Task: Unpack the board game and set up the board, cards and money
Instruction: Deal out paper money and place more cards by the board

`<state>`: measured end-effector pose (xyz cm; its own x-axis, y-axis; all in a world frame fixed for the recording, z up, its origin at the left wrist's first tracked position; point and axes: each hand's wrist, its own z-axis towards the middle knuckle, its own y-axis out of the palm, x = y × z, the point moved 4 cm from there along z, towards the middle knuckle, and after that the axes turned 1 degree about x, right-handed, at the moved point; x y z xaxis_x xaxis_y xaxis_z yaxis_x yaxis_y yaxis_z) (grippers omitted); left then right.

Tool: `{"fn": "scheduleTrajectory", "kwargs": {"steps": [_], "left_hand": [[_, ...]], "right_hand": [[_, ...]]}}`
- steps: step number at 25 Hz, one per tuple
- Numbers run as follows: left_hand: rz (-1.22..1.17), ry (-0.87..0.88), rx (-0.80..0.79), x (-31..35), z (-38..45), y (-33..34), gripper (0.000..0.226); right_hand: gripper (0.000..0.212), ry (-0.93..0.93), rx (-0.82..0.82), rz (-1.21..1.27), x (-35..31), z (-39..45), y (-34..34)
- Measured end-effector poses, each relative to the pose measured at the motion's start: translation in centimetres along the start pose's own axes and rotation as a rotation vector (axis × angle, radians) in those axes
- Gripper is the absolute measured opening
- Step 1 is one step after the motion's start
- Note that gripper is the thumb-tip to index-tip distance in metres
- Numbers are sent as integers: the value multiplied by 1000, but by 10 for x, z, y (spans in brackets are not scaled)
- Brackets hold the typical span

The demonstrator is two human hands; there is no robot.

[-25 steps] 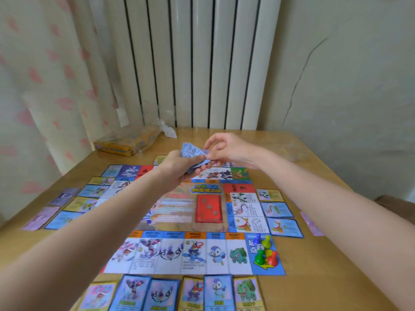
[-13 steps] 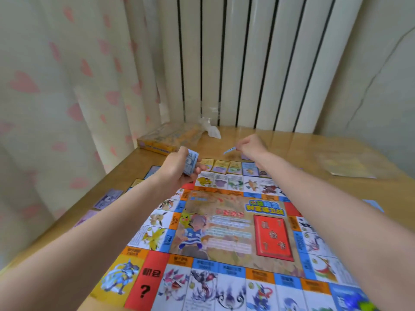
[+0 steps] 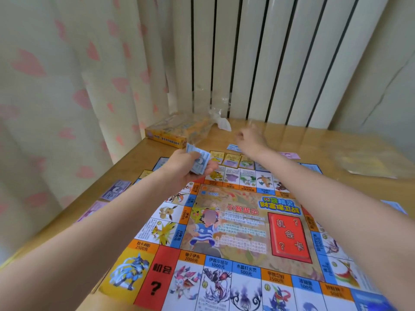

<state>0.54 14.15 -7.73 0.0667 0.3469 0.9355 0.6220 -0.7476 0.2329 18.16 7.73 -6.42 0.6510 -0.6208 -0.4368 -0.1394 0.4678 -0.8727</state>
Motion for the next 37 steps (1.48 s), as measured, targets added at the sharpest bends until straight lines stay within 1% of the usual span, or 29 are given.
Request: {"fn": "scheduleTrajectory", "kwargs": {"steps": [1,3,5,7,9,12,13,15,16,19,21,23,25,28,30,31,32,33,34,35,37], "left_hand": [[-18,12,28,4,-3,-5,19],[4,51,117,10,-7,-20,26],[60,89,182,14,-15,-39,35],[93,124,202,18,-26,-57,36],[87,170,225,24,-39,-79,34],[30,220,278,34,-56,-111,13],[18,226,313,36,-60,-122,9],[40,228,384,36,-64,-148,12],[63,221,408,35,-65,-158,14],[115,145,441,27,-64,-177,28],[84,104,422,23,-61,-177,35],[42,94,368,20,-58,-173,37],[18,99,326,16,-55,-169,36],[52,111,340,12,-52,-164,32],[56,119,341,13,-50,-159,26],[55,125,332,14,-49,-156,23],[65,132,318,16,-48,-152,20],[86,141,301,18,-48,-149,18],[112,149,282,19,-49,-143,14],[141,152,265,21,-51,-136,9],[194,147,203,20,-59,-119,4]], "right_hand": [[32,-46,-48,189,-14,-7,-2],[27,-121,-270,542,-49,-32,-4],[19,-189,-459,641,-82,-57,-4],[13,-224,-525,663,-105,-70,1],[13,-215,-530,709,-127,-76,11],[22,-138,-478,805,-155,-73,31],[25,-90,-450,835,-161,-70,39],[28,-8,-387,829,-169,-63,56],[29,6,-357,783,-170,-60,63],[31,-22,-288,597,-175,-49,84],[31,-66,-274,476,-179,-42,95],[30,-94,-291,382,-181,-37,106],[28,-107,-302,299,-180,-35,117],[31,-93,-272,239,-179,-34,125],[34,-77,-190,292,-179,-32,117],[26,-72,-152,364,-181,-33,108],[14,-66,-148,477,-182,-36,98],[12,-62,-182,587,-182,-41,86],[20,-75,-240,650,-181,-49,73],[23,-115,-326,663,-179,-59,59],[13,-206,-444,608,-167,-85,32]]}}
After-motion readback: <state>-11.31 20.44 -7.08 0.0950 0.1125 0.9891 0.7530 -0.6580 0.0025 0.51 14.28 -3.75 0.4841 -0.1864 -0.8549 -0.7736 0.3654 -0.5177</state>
